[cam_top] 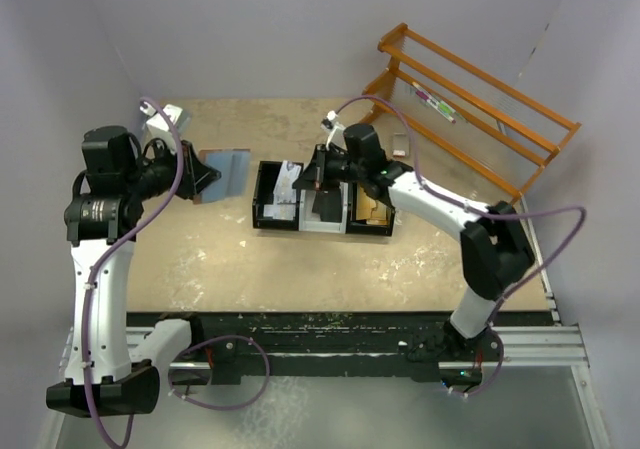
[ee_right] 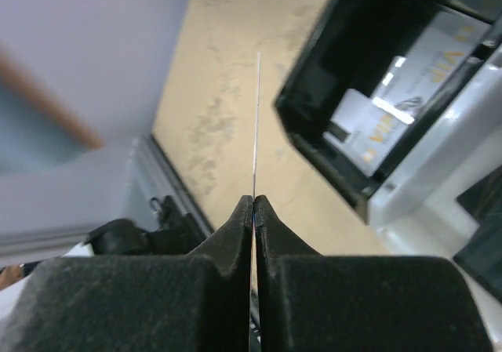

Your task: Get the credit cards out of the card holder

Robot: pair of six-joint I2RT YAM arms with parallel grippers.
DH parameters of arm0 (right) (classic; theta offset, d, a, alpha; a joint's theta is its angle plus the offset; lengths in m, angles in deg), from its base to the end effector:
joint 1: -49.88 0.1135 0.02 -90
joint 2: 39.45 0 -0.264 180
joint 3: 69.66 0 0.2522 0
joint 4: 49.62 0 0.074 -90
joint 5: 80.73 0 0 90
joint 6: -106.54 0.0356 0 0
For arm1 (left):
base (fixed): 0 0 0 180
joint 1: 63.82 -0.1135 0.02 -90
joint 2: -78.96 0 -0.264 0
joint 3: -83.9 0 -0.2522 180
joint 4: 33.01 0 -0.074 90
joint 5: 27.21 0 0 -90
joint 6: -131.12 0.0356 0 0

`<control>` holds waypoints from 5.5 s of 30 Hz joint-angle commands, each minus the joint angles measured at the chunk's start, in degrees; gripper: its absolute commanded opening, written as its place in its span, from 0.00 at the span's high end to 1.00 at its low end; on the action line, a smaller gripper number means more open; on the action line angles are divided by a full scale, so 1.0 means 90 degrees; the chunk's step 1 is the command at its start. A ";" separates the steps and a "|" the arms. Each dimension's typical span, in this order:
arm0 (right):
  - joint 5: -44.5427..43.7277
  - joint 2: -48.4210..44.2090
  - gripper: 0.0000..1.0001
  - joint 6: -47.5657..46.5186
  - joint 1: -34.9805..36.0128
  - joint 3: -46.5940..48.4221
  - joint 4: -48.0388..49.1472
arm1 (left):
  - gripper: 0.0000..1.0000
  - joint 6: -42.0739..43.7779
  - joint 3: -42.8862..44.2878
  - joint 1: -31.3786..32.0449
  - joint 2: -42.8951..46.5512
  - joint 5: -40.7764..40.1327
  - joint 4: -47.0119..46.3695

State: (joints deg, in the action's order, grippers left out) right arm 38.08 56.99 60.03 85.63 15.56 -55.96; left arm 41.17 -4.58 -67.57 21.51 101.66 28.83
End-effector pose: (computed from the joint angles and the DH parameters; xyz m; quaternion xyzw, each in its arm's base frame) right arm 0.3124 0.2460 0.2950 -0.0939 0.7895 0.5196 0.3129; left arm 0.1780 -0.0107 0.4299 0.1458 0.8125 -0.2686 0.4965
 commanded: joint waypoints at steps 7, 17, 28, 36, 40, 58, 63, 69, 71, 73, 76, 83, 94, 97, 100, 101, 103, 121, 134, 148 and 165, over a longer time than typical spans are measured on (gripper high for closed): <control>-0.0856 0.1742 1.00 -0.0784 0.0281 0.1708 -0.1085 | 1.00 0.0026 0.0426 -0.0042 0.0297 0.1179 0.0005; -0.1196 0.1937 0.99 -0.0916 0.0351 0.1740 -0.1352 | 1.00 -0.0373 0.0543 -0.0042 0.0390 0.1717 -0.0293; -0.1190 0.1414 0.83 -0.0834 0.0354 0.1313 -0.1234 | 1.00 -0.0904 0.0846 -0.0042 0.0445 0.2206 -0.0688; -0.0871 -0.0144 0.40 -0.0636 0.0439 0.0814 -0.0833 | 1.00 -0.1729 0.0792 -0.0042 0.0555 0.2671 -0.1359; -0.0227 -0.1374 0.14 -0.0657 0.0442 0.0368 -0.0363 | 1.00 -0.2602 0.0413 -0.0045 0.0613 0.3040 -0.2203; 0.1710 -0.3067 0.20 0.0617 0.0442 -0.0648 0.2180 | 1.00 -0.5444 -0.0446 -0.0042 0.0520 0.4000 -0.4726; 0.1496 -0.3072 0.38 0.0578 0.0442 -0.0689 0.2068 | 1.00 -0.5506 -0.0449 -0.0043 0.0540 0.4061 -0.4735; 0.1256 -0.3067 0.29 0.0243 0.0442 -0.0738 0.1220 | 1.00 -0.5792 -0.0449 -0.0047 0.0560 0.4144 -0.5046; 0.1106 -0.3079 0.25 0.0309 0.0445 -0.0769 0.1252 | 1.00 -0.5895 -0.0447 -0.0043 0.0563 0.4166 -0.5144; 0.1002 -0.3016 0.22 0.0188 0.0442 -0.0696 0.1043 | 1.00 -0.5969 -0.0447 -0.0042 0.0571 0.4174 -0.5208; 0.1113 -0.2850 0.21 0.0127 0.0442 -0.0579 0.0999 | 1.00 -0.6028 -0.0447 -0.0042 0.0580 0.4214 -0.5249; 0.1226 -0.2761 0.28 0.0225 0.0443 -0.0478 0.1333 | 1.00 -0.6122 -0.0420 -0.0044 0.0573 0.4258 -0.5301; 0.1280 -0.2499 0.28 0.0512 0.0442 -0.0298 0.1964 | 1.00 -0.6127 -0.0484 -0.0042 0.0582 0.4246 -0.5322; 0.1400 -0.2383 0.26 0.0595 0.0451 -0.0220 0.2073 | 1.00 -0.6091 -0.0513 -0.0042 0.0573 0.4245 -0.5304; 0.1466 -0.2336 0.24 0.0617 0.0495 -0.0229 0.2112 | 1.00 -0.6049 -0.0501 -0.0042 0.0561 0.4262 -0.5262; 0.1456 -0.2349 0.23 0.0608 0.0500 -0.0262 0.2101 | 1.00 -0.6048 -0.0497 -0.0042 0.0559 0.4265 -0.5246; 0.1466 -0.2419 0.22 0.0583 0.0501 -0.0357 0.2093 | 1.00 -0.6048 -0.0491 -0.0042 0.0551 0.4261 -0.5244; 0.2013 -0.2953 0.34 0.0858 0.0491 -0.0931 0.2804 | 1.00 -0.6244 -0.0346 -0.0042 0.0537 0.4245 -0.5351; 0.1994 -0.2659 0.42 0.0967 0.0491 -0.0718 0.2769 | 1.00 -0.6346 -0.0251 -0.0042 0.0539 0.4282 -0.5394; 0.2013 -0.2376 0.44 0.0903 0.0491 -0.0534 0.2750 | 1.00 -0.6604 -0.0212 -0.0043 0.0548 0.4289 -0.5636; 0.2234 -0.2569 0.46 0.0861 0.0429 -0.0771 0.2918 | 1.00 -0.6647 -0.0212 -0.0042 0.0563 0.4314 -0.5675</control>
State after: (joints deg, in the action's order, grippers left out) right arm 56.07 35.77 68.42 89.72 8.37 -32.79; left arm -17.89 -8.78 -67.61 26.10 140.56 -19.48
